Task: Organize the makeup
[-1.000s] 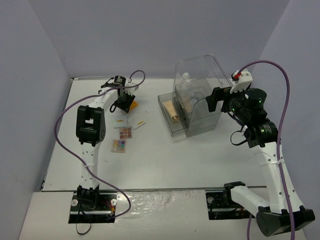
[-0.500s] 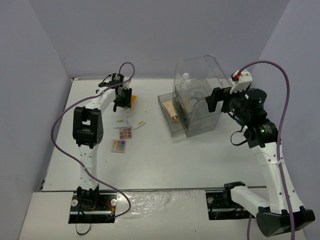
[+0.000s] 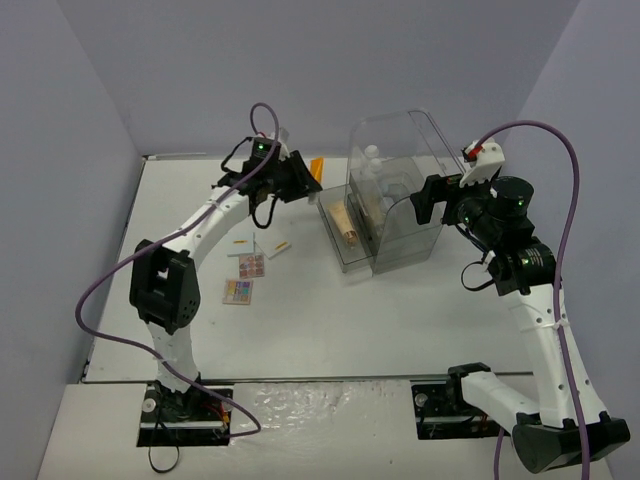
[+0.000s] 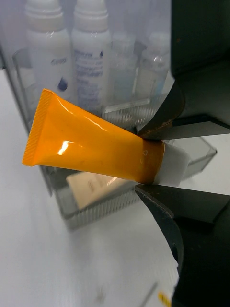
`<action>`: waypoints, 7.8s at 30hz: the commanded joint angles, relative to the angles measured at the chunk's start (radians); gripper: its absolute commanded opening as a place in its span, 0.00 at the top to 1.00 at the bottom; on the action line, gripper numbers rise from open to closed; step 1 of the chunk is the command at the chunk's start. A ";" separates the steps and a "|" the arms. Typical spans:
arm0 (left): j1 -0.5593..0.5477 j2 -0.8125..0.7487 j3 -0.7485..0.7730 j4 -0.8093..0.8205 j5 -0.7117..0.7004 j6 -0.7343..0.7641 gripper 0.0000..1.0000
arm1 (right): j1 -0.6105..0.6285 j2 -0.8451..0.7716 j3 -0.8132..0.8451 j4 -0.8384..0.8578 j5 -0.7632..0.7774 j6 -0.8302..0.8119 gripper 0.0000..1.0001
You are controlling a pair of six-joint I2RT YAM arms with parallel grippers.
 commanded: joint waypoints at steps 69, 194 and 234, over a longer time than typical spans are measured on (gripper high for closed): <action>-0.203 -0.258 -0.171 -0.035 -0.330 0.234 0.42 | -0.013 0.074 0.205 0.061 -0.021 0.074 0.00; -0.130 0.369 -0.358 1.297 0.089 -0.514 0.77 | -0.230 0.626 0.462 0.049 -0.448 0.161 0.01; -0.147 0.481 -0.245 1.479 0.159 -0.587 0.85 | -0.229 0.633 0.455 0.050 -0.441 0.163 0.02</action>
